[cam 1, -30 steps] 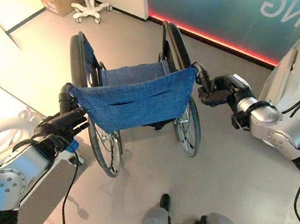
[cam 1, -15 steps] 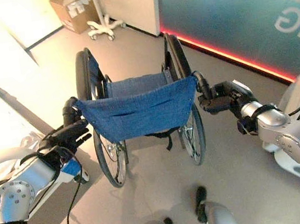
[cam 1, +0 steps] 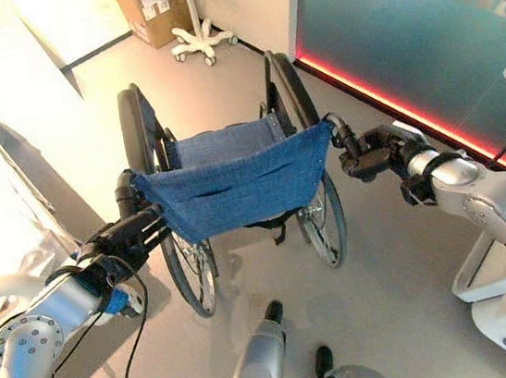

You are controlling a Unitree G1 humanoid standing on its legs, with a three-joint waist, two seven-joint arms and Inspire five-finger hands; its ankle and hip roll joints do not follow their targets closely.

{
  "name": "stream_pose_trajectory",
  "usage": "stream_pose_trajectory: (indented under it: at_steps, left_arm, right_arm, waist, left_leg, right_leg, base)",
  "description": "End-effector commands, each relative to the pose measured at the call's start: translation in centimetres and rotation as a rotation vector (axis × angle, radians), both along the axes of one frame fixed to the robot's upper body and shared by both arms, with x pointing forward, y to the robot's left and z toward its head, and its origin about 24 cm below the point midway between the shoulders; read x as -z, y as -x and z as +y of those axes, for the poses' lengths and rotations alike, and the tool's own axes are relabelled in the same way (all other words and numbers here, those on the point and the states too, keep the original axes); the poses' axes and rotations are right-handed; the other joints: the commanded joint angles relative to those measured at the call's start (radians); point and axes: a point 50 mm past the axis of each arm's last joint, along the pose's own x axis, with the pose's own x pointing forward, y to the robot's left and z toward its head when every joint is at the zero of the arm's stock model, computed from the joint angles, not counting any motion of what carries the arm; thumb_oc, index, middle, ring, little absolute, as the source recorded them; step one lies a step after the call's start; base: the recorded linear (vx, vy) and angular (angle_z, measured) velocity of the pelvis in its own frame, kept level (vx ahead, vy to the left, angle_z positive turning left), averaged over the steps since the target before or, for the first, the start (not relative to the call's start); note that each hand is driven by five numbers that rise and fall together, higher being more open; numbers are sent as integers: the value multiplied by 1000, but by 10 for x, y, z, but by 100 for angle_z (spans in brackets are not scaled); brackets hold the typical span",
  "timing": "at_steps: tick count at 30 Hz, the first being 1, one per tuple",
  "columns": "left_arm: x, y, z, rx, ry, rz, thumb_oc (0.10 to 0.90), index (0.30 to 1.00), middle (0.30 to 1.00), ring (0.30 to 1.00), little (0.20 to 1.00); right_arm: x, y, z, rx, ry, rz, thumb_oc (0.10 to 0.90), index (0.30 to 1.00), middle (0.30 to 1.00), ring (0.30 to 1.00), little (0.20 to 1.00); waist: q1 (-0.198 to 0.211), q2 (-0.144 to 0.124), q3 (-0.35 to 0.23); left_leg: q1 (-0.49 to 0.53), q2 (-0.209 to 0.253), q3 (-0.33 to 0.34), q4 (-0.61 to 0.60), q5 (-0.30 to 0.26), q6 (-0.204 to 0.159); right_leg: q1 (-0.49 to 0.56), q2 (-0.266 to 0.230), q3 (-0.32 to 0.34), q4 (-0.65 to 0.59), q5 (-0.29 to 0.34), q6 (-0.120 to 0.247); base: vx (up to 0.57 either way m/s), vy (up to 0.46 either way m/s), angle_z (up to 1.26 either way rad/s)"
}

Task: Push the wheelchair next to the bed

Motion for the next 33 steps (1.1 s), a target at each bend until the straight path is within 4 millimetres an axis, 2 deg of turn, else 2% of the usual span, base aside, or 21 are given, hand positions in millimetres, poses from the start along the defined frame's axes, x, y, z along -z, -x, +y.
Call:
stream_pose_trajectory:
  at_steps: [1,2,3,4,5,6,7,9,11,13,15,16,17,20,22,23,24,26,28,29,33]
  left_arm:
    - [-90,-18,37,-156,-124,-390,400,300,300,300,300]
    - [-91,-19,36,-152,-125,-392,400,300,300,300,300]
    - [-96,-22,36,-161,-132,-393,400,300,300,300,300]
    - [-99,-23,36,-155,-140,-386,400,300,300,300,300]
    - [-99,-23,36,-155,-141,-386,400,300,300,300,300]
    - [-103,-23,38,-150,-159,-382,400,300,300,300,300]
    - [-109,-23,40,-147,-187,-386,400,300,300,300,300]
    - [-118,-22,42,-151,-208,-400,400,300,300,300,300]
    - [-125,-22,41,-142,-215,-415,400,300,300,300,300]
    - [-134,-24,36,-115,-228,-438,400,300,300,300,300]
    - [-140,-26,31,-91,-233,-465,400,300,300,300,300]
    - [-143,-28,25,-80,-229,-479,400,300,300,300,300]
    - [-144,-28,24,-81,-228,-479,400,300,300,300,300]
    - [-152,-32,17,-79,-237,-469,400,300,300,300,300]
    - [-156,-31,19,-95,-243,-467,400,300,300,300,300]
    - [-153,-29,25,-110,-241,-455,400,300,300,300,300]
    - [-152,-28,26,-112,-239,-453,400,300,300,300,300]
    - [-144,-24,36,-136,-223,-432,400,300,300,300,300]
    - [-140,-21,38,-143,-220,-427,400,300,300,300,300]
    - [-129,-18,41,-159,-219,-425,400,300,300,300,300]
    - [-112,-14,43,-164,-201,-428,400,300,300,300,300]
  right_arm:
    - [-101,1,18,-99,8,-488,400,300,300,300,300]
    - [-100,1,17,-97,3,-485,400,300,300,300,300]
    - [-93,-3,19,-105,-26,-473,400,300,300,300,300]
    - [-91,-5,20,-111,-36,-470,400,300,300,300,300]
    - [-91,-5,20,-111,-37,-471,400,300,300,300,300]
    - [-90,-6,22,-118,-42,-465,400,300,300,300,300]
    - [-91,-7,26,-139,-40,-469,400,300,300,300,300]
    - [-95,-7,28,-154,-41,-487,400,300,300,300,300]
    - [-96,-7,30,-159,-36,-503,400,300,300,300,300]
    - [-100,-8,30,-154,-12,-520,400,300,300,300,300]
    - [-102,-9,25,-139,5,-541,400,300,300,300,300]
    - [-105,-9,20,-131,17,-557,400,300,300,300,300]
    - [-105,-9,20,-133,20,-559,400,300,300,300,300]
    - [-121,-8,25,-146,26,-565,400,300,300,300,300]
    - [-129,-6,32,-158,24,-564,400,300,300,300,300]
    - [-136,-5,35,-173,26,-554,400,300,300,300,300]
    - [-137,-5,36,-177,27,-553,400,300,300,300,300]
    - [-139,-6,39,-194,29,-536,400,300,300,300,300]
    - [-139,-7,40,-202,31,-532,400,300,300,300,300]
    - [-135,-7,42,-211,48,-522,400,300,300,300,300]
    - [-129,-8,45,-217,81,-517,400,300,300,300,300]
  waist:
    - [-14,-81,-212]
    - [-13,-84,-217]
    - [13,-104,-235]
    - [27,-117,-240]
    - [27,-118,-241]
    - [39,-122,-241]
    - [46,-121,-238]
    - [49,-119,-237]
    - [42,-100,-239]
    - [36,-66,-235]
    - [25,-49,-208]
    - [12,-47,-187]
    - [8,-46,-182]
    - [-13,-72,-172]
    - [-12,-81,-177]
    - [-2,-92,-200]
    - [-4,-92,-201]
    - [11,-108,-227]
    - [10,-114,-231]
    - [17,-129,-233]
    - [10,-131,-233]
  left_leg:
    - [-36,-122,228,30,93,192]
    - [-29,-128,231,32,73,204]
    - [-16,-176,175,31,21,243]
    - [-5,-193,171,44,-9,275]
    - [-6,-195,171,45,-12,278]
    - [2,-192,172,37,2,303]
    - [34,-204,133,20,8,310]
    - [51,-208,89,21,11,309]
    - [61,-200,52,22,12,306]
    - [83,-186,-11,41,9,290]
    - [111,-172,-77,84,-20,268]
    - [152,-168,-136,114,-66,253]
    - [162,-167,-147,120,-78,250]
    - [248,-117,-233,135,-181,209]
    - [269,-86,-236,114,-169,192]
    - [275,-46,-232,107,-139,169]
    - [275,-44,-234,107,-138,168]
    - [245,21,-233,151,-41,139]
    - [228,37,-226,174,-4,129]
    - [181,63,-185,246,79,116]
    - [124,75,-120,350,107,118]
  right_leg:
    - [164,112,-356,-7,-86,60]
    - [165,110,-359,0,-94,63]
    - [185,103,-367,58,-81,95]
    - [173,88,-387,141,-22,130]
    - [170,86,-387,147,-24,133]
    - [128,81,-410,259,70,165]
    - [68,84,-398,463,215,251]
    - [23,83,-362,544,295,285]
    - [-25,48,-347,529,272,271]
    - [-70,-60,-384,443,129,204]
    - [-97,-119,-388,323,84,172]
    - [-147,-188,-347,216,140,175]
    - [-150,-198,-341,198,151,178]
    - [-194,-330,-245,30,316,241]
    - [-194,-334,-251,16,326,255]
    - [-166,-312,-281,-13,281,267]
    - [-162,-311,-285,-15,279,268]
    - [-136,-241,-335,13,181,244]
    - [-127,-224,-358,14,163,227]
    - [-96,-187,-404,-11,143,183]
    - [-65,-141,-459,-37,124,134]
  base:
    - [503,-62,-48]
    - [551,-51,-27]
    - [490,-51,18]
    - [431,-39,35]
    - [273,-55,11]
    - [362,-62,-25]
    - [447,-103,-28]
    - [402,-131,14]
    - [314,-115,27]
    - [369,-184,12]
    - [303,-339,27]
    - [267,-359,59]
    - [344,-461,83]
    - [339,-464,92]
    - [305,-452,94]
    - [305,-431,75]
    - [307,-472,62]
    - [254,-416,67]
    - [147,-354,39]
    - [128,-410,24]
    - [118,-348,44]
